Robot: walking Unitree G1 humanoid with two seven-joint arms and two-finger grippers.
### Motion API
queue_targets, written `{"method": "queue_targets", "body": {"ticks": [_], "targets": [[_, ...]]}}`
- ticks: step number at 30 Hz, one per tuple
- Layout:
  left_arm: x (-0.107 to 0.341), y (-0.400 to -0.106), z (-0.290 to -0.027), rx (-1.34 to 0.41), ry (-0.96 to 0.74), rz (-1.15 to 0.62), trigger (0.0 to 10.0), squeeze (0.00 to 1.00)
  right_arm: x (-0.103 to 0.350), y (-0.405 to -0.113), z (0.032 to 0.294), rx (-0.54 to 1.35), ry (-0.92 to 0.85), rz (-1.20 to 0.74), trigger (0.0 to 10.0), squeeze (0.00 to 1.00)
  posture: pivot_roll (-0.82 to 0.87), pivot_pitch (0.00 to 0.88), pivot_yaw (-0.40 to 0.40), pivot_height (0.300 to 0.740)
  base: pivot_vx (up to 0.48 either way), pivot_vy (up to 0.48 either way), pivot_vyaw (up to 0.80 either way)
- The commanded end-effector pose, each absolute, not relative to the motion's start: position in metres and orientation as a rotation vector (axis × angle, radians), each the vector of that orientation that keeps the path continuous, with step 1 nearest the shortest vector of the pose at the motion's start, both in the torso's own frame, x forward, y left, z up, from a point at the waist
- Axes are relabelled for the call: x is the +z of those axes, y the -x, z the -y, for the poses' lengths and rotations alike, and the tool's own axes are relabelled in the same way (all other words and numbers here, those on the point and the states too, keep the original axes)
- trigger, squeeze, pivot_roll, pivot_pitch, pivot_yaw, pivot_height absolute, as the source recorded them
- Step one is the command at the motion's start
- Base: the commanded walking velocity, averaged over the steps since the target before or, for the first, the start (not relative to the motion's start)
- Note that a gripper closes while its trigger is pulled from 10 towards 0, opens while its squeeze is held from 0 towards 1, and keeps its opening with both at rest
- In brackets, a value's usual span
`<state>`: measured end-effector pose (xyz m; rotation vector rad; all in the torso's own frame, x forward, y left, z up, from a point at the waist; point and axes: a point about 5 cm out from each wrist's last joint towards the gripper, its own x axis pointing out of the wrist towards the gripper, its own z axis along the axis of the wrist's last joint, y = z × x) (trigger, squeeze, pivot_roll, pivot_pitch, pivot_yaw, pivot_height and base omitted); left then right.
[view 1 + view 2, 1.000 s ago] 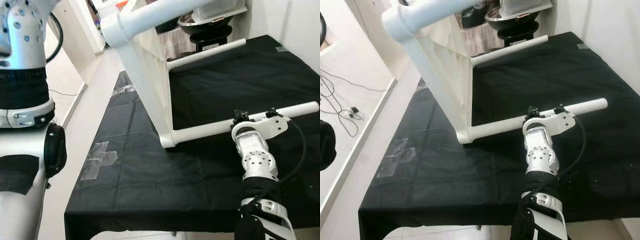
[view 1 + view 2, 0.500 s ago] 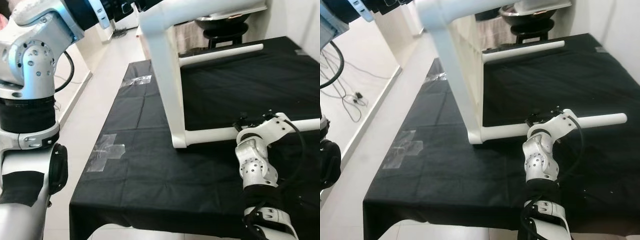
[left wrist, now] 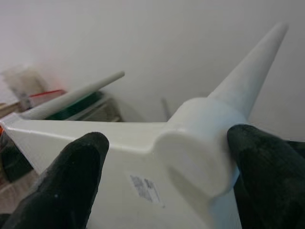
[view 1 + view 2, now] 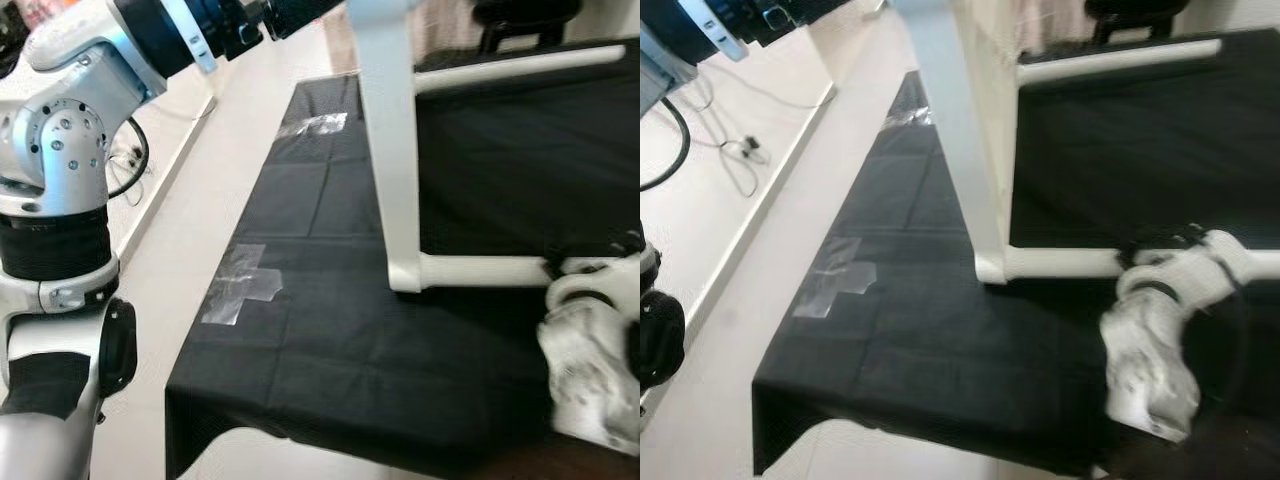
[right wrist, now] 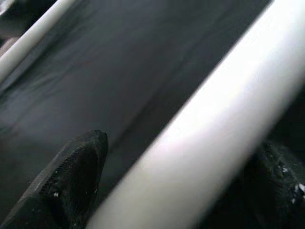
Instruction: Building children table
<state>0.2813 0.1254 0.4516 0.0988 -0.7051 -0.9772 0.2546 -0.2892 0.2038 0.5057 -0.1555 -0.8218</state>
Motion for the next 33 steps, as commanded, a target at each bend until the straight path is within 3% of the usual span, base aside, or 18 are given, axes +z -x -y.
{"method": "queue_targets", "body": {"ticks": [1, 12, 15, 16, 17, 18, 19, 20, 23, 27, 29, 33], "targets": [[0.448, -0.282, -0.133, -0.953, -0.086, 0.698, 10.0, 0.00, 0.203, -0.240, 0.298, -0.889, -0.510, 0.147, 10.0, 1.00, -0.07, 0.200, 0.226, 0.740, 0.000, 0.000, 0.00], [0.442, -0.284, -0.135, -0.943, -0.070, 0.687, 10.0, 0.00, 0.248, -0.226, 0.303, -0.820, -0.628, 0.361, 10.0, 1.00, -0.09, 0.192, 0.225, 0.740, 0.000, 0.000, 0.00], [0.441, -0.284, -0.135, -0.939, -0.068, 0.689, 10.0, 0.00, 0.260, -0.223, 0.307, -0.802, -0.599, 0.404, 10.0, 1.00, -0.09, 0.190, 0.224, 0.740, 0.000, 0.000, 0.00], [0.440, -0.284, -0.135, -0.933, -0.064, 0.688, 10.0, 0.00, 0.266, -0.222, 0.308, -0.779, -0.529, 0.417, 10.0, 0.93, -0.09, 0.187, 0.223, 0.740, 0.000, 0.000, 0.00], [0.440, -0.284, -0.135, -0.933, -0.064, 0.688, 10.0, 0.00, 0.266, -0.222, 0.308, -0.779, -0.529, 0.417, 10.0, 0.93, -0.09, 0.187, 0.223, 0.740, 0.000, 0.000, 0.00], [0.438, -0.284, -0.136, -0.915, -0.055, 0.687, 10.0, 0.00, 0.275, -0.225, 0.304, -0.705, -0.448, 0.439, 10.0, 0.00, -0.09, 0.185, 0.219, 0.740, 0.000, 0.000, 0.00], [0.432, -0.285, -0.138, -0.890, -0.033, 0.682, 10.0, 0.00, 0.282, -0.232, 0.294, -0.622, -0.281, 0.424, 10.0, 0.00, -0.09, 0.180, 0.219, 0.740, 0.000, 0.000, 0.00], [0.432, -0.285, -0.138, -0.890, -0.033, 0.682, 10.0, 0.00, 0.282, -0.232, 0.294, -0.622, -0.281, 0.424, 10.0, 0.00, -0.09, 0.180, 0.219, 0.740, 0.000, 0.000, 0.00], [0.413, -0.284, -0.139, -0.848, 0.052, 0.660, 10.0, 0.00, 0.285, -0.252, 0.259, -0.378, -0.001, 0.386, 10.0, 0.00, -0.08, 0.168, 0.195, 0.740, 0.000, 0.000, 0.00], [0.402, -0.278, -0.139, -0.847, 0.112, 0.656, 10.0, 0.00, 0.282, -0.262, 0.238, -0.247, 0.094, 0.384, 10.0, 0.00, -0.06, 0.155, 0.173, 0.740, 0.000, 0.000, 0.00], [0.390, -0.268, -0.150, -0.802, 0.186, 0.657, 10.0, 0.00, 0.279, -0.271, 0.218, -0.128, 0.158, 0.391, 10.0, 0.00, -0.05, 0.143, 0.158, 0.740, 0.000, 0.000, 0.00], [0.376, -0.259, -0.164, -0.733, 0.238, 0.635, 10.0, 0.00, 0.275, -0.279, 0.208, -0.074, 0.180, 0.390, 10.0, 0.00, -0.04, 0.126, 0.139, 0.740, 0.000, 0.000, 0.00]]}}
